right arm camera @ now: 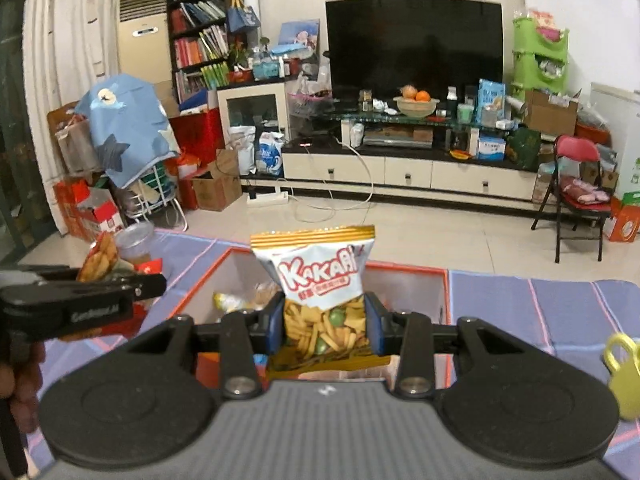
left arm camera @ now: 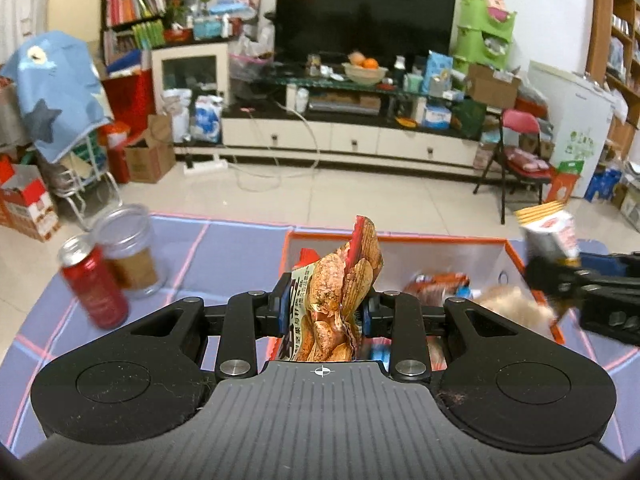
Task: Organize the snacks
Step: 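Carry both packets over the orange box and open both grippers, then grasp the green cow-print cookie packet with the left gripper while the right grasps the bread packet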
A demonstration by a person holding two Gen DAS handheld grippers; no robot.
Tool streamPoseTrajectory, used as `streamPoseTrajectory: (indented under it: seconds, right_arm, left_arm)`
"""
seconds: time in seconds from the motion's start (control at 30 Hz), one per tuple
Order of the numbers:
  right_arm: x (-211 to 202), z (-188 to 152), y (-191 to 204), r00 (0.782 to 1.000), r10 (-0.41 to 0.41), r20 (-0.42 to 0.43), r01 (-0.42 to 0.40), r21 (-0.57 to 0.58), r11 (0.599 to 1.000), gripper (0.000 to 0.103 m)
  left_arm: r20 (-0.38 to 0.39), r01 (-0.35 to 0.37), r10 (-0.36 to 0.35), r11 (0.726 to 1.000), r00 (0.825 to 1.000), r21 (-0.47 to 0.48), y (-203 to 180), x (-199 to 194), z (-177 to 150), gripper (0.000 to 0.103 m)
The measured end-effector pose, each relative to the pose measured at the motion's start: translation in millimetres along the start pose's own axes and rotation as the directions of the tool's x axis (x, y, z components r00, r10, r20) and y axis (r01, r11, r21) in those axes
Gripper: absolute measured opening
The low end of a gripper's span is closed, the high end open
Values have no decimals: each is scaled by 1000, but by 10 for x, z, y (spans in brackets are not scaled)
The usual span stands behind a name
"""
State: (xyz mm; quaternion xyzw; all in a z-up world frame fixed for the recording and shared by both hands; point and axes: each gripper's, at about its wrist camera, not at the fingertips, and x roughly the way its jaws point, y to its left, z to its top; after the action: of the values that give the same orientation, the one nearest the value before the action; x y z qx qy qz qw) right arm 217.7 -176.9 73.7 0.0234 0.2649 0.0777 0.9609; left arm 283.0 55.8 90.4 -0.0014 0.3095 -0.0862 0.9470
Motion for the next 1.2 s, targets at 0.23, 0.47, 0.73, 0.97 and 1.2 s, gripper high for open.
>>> streamPoseTrajectory:
  seconds: [0.23, 0.47, 0.73, 0.97, 1.2]
  right_arm:
    - [662, 241, 36, 996, -19, -88, 17, -24, 1000, 40]
    - [871, 239, 14, 993, -37, -110, 34, -31, 999, 66]
    - [-461, -526, -337, 1000, -21, -4, 21, 69, 997, 103]
    - [-1024, -1905, -82, 970, -196, -145, 231, 287, 930, 102]
    - [-858, -2345, 414, 948, -284, -142, 315, 307, 898, 102]
  left_arm:
    - [-64, -9, 9, 1000, 998, -5, -121, 709, 204, 4]
    - [-49, 49, -50, 998, 998, -31, -20, 859, 130, 38]
    - [72, 213, -226, 965, 972, 154, -10, -6, -459, 57]
    - [2, 237, -244, 945, 970, 224, -252, -293, -1232, 54]
    - [19, 292, -316, 899, 949, 326, -204, -444, -1500, 58]
